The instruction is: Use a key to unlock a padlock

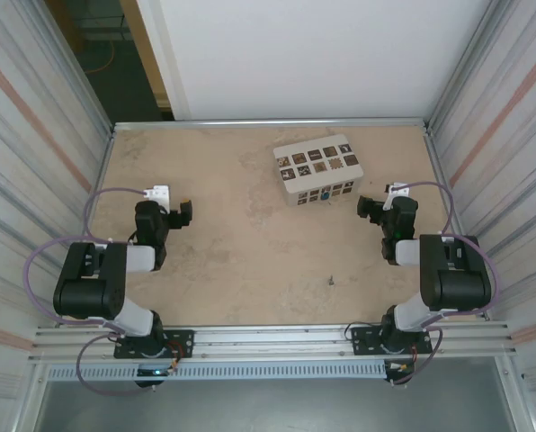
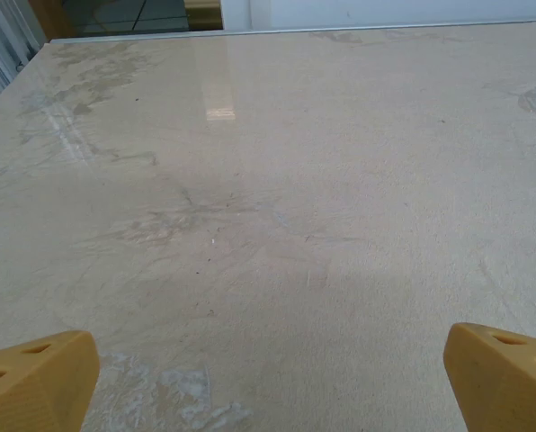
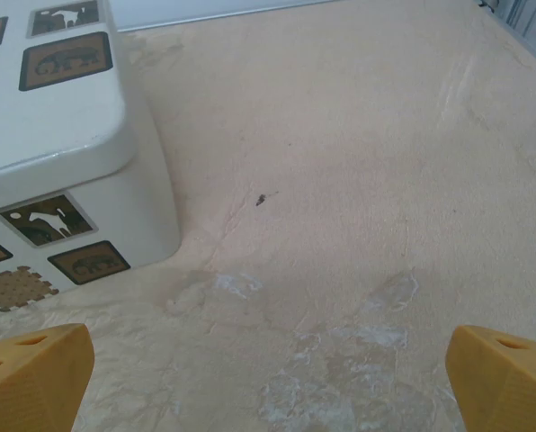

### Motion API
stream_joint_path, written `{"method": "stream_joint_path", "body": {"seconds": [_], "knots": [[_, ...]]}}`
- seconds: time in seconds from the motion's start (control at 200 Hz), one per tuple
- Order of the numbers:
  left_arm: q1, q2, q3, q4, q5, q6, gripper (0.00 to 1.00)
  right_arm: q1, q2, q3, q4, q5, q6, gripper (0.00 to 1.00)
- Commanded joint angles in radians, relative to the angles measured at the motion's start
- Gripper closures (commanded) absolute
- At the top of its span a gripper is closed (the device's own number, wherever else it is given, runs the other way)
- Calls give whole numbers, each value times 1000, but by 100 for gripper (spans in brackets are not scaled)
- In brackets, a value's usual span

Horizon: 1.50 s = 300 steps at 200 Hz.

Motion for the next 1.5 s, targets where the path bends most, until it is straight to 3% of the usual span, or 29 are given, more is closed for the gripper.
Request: {"method": "stream_joint_path", "body": {"seconds": [0.0,1.358,1.498], "knots": [[-1,0,10,3,-14,19,1,4,5,5,4,21,-14,1],[0,-3,5,9,-10,20,1,0,2,-1,9,15,-13,1],[-43,-64,9,-39,-27,68,1,0,-27,6,-22,41,-2,1]]}}
